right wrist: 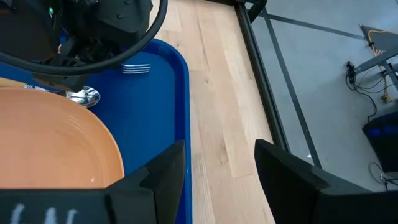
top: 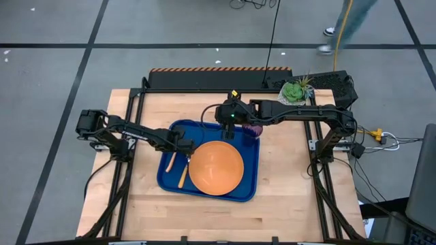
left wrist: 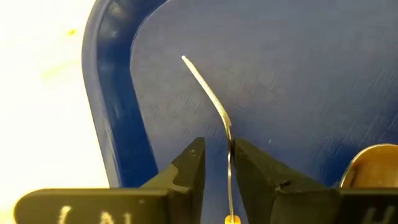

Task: Pick and place plate/cup/fork/spoon on tray
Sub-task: Put the orange fork on the blue serving tray to the left of the yellow spoon

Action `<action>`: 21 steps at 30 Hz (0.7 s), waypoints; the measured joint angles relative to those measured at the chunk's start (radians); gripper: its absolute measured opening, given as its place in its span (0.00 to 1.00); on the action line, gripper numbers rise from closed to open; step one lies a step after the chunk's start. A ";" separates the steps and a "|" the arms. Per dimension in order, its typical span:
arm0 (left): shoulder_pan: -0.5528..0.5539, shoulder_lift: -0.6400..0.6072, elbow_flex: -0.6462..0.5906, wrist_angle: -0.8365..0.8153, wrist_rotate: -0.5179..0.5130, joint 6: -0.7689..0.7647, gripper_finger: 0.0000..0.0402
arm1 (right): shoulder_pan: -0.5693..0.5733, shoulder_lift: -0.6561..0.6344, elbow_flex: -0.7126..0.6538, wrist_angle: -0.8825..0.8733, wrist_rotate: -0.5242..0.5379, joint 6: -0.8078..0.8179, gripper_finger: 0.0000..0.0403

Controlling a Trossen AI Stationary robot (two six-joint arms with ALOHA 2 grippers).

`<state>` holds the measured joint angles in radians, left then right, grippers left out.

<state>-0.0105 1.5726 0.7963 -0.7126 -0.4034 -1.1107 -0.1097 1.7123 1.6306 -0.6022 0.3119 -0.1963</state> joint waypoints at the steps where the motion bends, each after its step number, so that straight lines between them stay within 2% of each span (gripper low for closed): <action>1: 0.000 0.000 0.000 0.002 0.000 0.000 0.18 | 0.000 0.000 0.000 0.000 0.000 0.000 0.46; 7: 0.000 0.000 0.000 0.007 -0.001 0.007 0.02 | 0.000 0.000 0.000 0.000 0.000 -0.003 0.46; 21: -0.006 0.000 0.001 -0.054 0.007 -0.061 0.01 | 0.000 0.000 0.000 0.000 0.000 -0.011 0.46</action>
<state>-0.0164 1.5726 0.7971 -0.7668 -0.3966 -1.1720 -0.1097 1.7126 1.6310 -0.6022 0.3115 -0.2076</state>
